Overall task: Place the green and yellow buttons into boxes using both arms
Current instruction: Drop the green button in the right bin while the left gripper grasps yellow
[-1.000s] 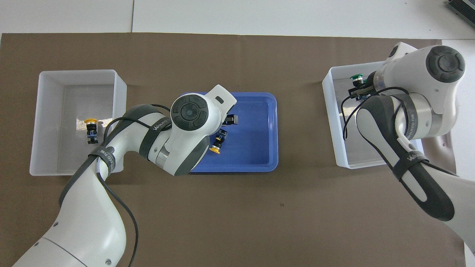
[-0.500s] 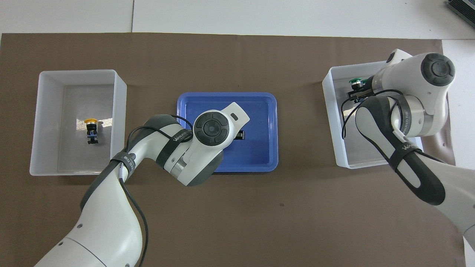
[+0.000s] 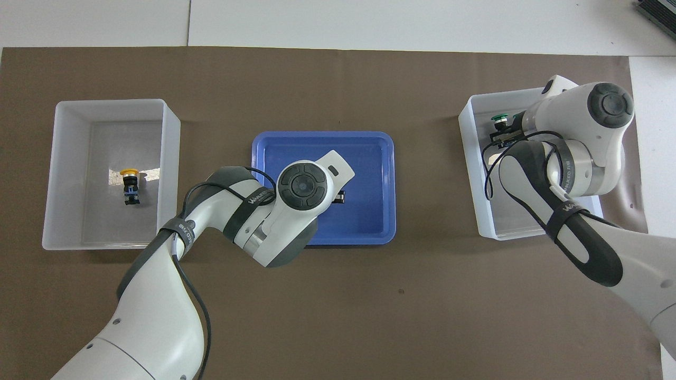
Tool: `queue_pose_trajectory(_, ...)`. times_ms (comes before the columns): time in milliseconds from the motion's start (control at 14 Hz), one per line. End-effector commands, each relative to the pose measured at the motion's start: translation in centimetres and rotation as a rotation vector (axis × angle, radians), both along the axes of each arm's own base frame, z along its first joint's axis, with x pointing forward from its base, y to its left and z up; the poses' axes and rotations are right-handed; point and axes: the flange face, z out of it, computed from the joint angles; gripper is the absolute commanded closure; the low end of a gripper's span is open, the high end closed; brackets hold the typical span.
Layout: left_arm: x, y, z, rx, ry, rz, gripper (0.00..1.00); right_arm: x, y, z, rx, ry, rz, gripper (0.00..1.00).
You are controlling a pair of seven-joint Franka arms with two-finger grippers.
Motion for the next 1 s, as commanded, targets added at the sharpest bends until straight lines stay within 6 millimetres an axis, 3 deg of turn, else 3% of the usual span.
queue_pose_trajectory(0,0.9,0.7,2.0,0.053,0.027,0.023,1.0,-0.1,0.0,0.9,0.02,-0.024,0.003,0.29)
queue_pose_trajectory(214,3.5,1.7,6.2,0.028,0.05,0.095,1.0,-0.2,0.2,3.3,0.03,-0.053,-0.067,0.0)
queue_pose_trajectory(286,4.7,3.8,7.6,0.023,0.052,0.136,1.0,-0.3,0.5,4.8,0.04,-0.072,-0.118,0.0)
queue_pose_trajectory(500,7.2,12.6,15.1,-0.055,0.054,0.304,1.0,-1.2,1.1,9.8,0.056,-0.086,-0.238,0.0)
queue_pose_trajectory(643,8.4,17.8,17.1,-0.059,0.053,0.37,1.0,-2.6,1.1,12.7,0.046,-0.048,-0.285,0.0)
queue_pose_trajectory(929,10.4,29.8,17.9,-0.079,0.099,0.342,1.0,-6.4,2.4,20.0,0.019,0.0,-0.315,0.0)
